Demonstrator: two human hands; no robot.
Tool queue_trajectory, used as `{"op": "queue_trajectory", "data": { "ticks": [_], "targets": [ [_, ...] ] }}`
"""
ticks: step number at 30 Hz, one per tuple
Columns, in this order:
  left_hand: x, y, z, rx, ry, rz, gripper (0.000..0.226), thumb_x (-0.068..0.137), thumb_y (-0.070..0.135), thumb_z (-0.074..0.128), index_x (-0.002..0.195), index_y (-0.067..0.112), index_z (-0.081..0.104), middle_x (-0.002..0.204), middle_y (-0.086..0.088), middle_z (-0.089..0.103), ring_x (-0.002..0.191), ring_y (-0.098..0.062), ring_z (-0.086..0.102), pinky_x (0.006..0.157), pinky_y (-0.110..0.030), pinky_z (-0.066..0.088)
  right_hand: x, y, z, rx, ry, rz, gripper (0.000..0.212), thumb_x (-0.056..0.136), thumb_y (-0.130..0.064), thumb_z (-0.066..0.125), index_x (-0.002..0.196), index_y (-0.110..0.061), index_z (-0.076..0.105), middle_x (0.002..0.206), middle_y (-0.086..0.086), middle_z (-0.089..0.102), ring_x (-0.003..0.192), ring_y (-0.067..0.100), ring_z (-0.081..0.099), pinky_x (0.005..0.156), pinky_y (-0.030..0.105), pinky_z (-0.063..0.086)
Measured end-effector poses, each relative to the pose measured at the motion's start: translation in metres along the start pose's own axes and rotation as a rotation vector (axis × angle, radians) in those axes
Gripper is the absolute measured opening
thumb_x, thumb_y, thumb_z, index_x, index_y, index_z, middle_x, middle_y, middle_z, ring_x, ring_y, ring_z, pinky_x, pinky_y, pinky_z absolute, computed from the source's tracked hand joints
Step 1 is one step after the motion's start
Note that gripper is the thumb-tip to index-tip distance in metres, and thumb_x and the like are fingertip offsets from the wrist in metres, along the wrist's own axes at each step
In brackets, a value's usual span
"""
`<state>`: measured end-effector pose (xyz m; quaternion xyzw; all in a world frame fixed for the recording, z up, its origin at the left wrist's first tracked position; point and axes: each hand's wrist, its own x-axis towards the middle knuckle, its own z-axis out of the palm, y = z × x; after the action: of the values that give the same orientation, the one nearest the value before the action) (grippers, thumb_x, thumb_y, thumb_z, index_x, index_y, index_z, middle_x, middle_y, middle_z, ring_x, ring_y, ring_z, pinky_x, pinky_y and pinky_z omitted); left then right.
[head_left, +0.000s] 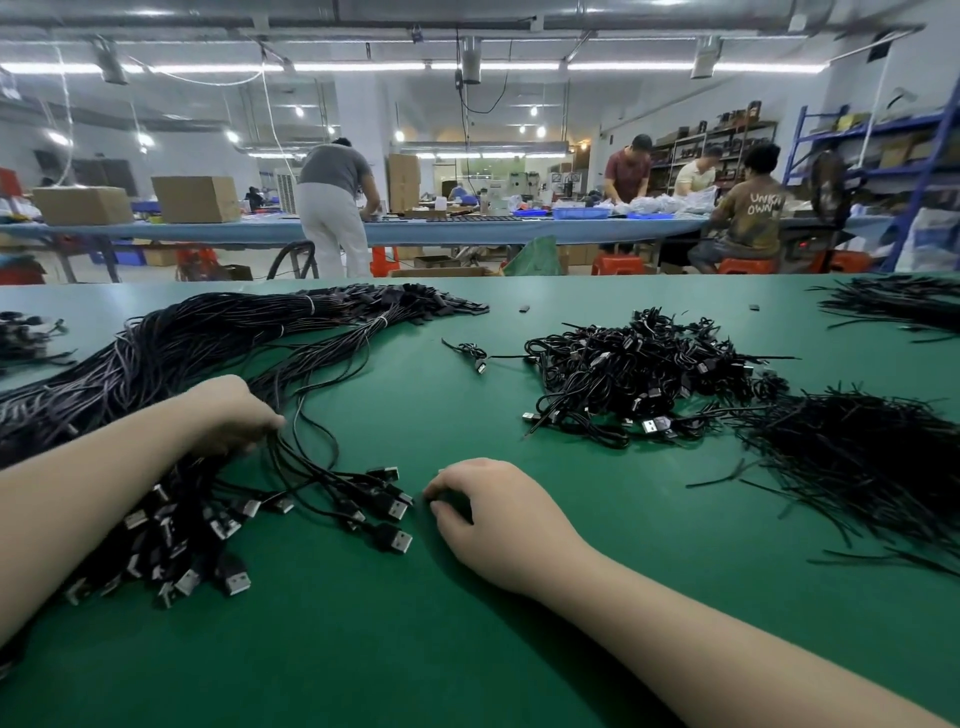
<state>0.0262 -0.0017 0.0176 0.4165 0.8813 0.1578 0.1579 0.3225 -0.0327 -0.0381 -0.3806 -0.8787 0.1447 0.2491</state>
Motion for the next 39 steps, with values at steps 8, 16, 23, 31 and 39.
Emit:
{"op": "queue_trajectory", "data": {
  "ticks": [8,16,23,31,39],
  "targets": [
    [-0.006,0.006,-0.035,-0.385,-0.165,-0.075,0.025,0.101,0.017,0.038,0.093,0.002,0.057,0.043,-0.001,0.042,0.035,-0.013,0.04,0.033,-0.021,0.037,0.001,0.0,-0.001,0.0,0.008,0.005,0.025,0.091,-0.027,0.048,0.109,-0.026,0.066,0.114,-0.007,0.063,0.107,0.015,0.054,0.088,0.03,0.047],
    [-0.01,0.049,-0.1,-0.719,0.343,0.338,0.018,0.096,0.025,0.04,0.098,0.019,0.057,0.076,-0.004,0.048,0.056,-0.014,0.041,0.041,-0.026,0.037,-0.001,0.0,-0.001,0.017,0.027,0.013,0.025,0.091,-0.026,0.049,0.107,-0.026,0.068,0.114,-0.009,0.064,0.106,0.013,0.056,0.088,0.03,0.048],
    [-0.083,0.1,-0.068,-0.736,0.17,0.521,0.024,0.099,0.022,0.038,0.101,0.019,0.061,0.063,0.003,0.041,0.045,-0.009,0.03,0.032,-0.018,0.025,-0.002,0.001,0.002,0.048,0.104,-0.02,0.049,0.092,-0.026,0.052,0.14,-0.027,0.042,0.142,-0.003,0.044,0.129,0.015,0.04,0.103,0.026,0.037],
    [-0.139,0.154,0.011,-0.47,-0.285,0.683,0.024,0.091,0.027,0.05,0.083,0.014,0.069,0.067,0.0,0.038,0.043,-0.011,0.028,0.041,-0.019,0.02,0.008,0.014,-0.058,0.023,0.608,-0.157,0.065,0.089,-0.016,0.064,0.144,-0.004,0.032,0.134,0.012,0.051,0.128,0.026,0.044,0.109,0.048,0.034],
    [-0.115,0.137,0.02,-0.486,-0.435,0.736,0.017,0.092,0.033,0.061,0.1,0.021,0.07,0.064,0.008,0.054,0.046,-0.005,0.044,0.042,-0.018,0.035,0.015,0.06,-0.108,0.111,0.525,0.055,0.02,0.096,-0.031,0.053,0.093,-0.02,0.07,0.071,-0.017,0.058,0.061,-0.003,0.049,0.056,0.015,0.035]
  ]
}}
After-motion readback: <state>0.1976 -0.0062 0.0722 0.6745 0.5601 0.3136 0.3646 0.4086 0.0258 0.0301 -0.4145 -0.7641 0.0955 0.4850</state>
